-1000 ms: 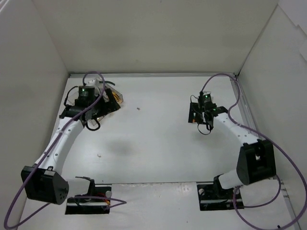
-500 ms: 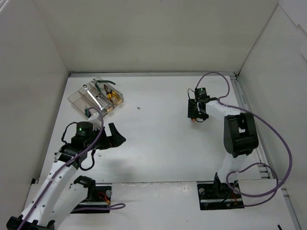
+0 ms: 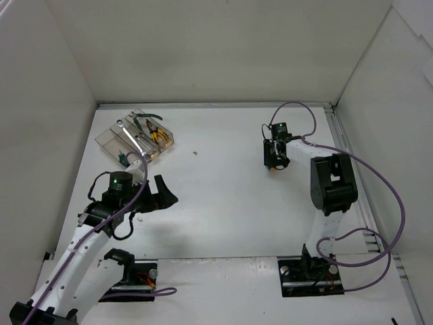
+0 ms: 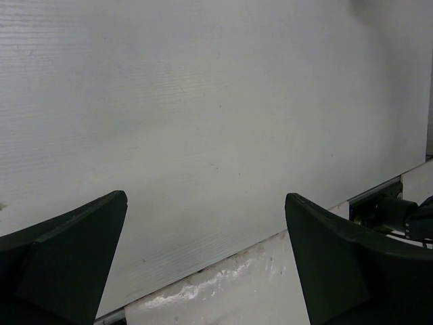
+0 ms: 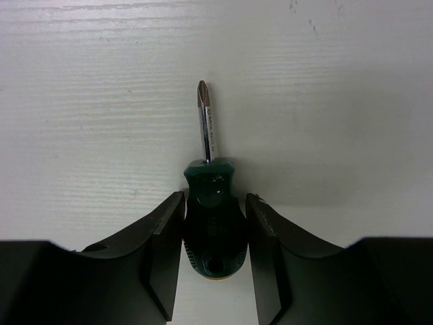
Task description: Sort the tools into containers
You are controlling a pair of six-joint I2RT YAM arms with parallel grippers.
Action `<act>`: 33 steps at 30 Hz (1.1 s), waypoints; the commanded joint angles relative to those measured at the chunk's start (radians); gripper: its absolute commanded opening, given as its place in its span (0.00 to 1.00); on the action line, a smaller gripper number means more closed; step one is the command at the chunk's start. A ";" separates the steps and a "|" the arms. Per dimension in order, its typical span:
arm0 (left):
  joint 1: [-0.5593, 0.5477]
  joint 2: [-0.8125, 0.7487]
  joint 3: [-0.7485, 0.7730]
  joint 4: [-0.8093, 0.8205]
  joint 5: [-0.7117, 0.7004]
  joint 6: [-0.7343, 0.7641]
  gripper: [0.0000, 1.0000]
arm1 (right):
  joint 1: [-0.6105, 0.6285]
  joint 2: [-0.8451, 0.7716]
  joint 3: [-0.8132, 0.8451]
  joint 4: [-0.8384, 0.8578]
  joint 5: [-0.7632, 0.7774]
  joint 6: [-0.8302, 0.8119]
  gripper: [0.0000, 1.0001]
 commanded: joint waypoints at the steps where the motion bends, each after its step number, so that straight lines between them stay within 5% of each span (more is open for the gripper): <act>1: -0.003 0.001 0.072 0.047 0.052 -0.013 1.00 | 0.029 -0.124 -0.022 0.030 -0.013 -0.028 0.00; 8: -0.003 0.120 0.157 0.228 0.186 -0.110 1.00 | 0.133 -0.517 -0.130 0.073 -0.163 -0.041 0.00; 13: -0.051 0.203 0.245 0.385 0.220 -0.177 0.99 | 0.181 -0.653 -0.174 0.075 -0.283 -0.034 0.00; 25: -0.269 0.464 0.480 0.555 0.106 -0.217 0.89 | 0.349 -0.814 -0.224 0.124 -0.360 0.057 0.00; 33: -0.358 0.562 0.549 0.577 -0.061 -0.228 0.73 | 0.397 -0.833 -0.236 0.151 -0.363 0.086 0.00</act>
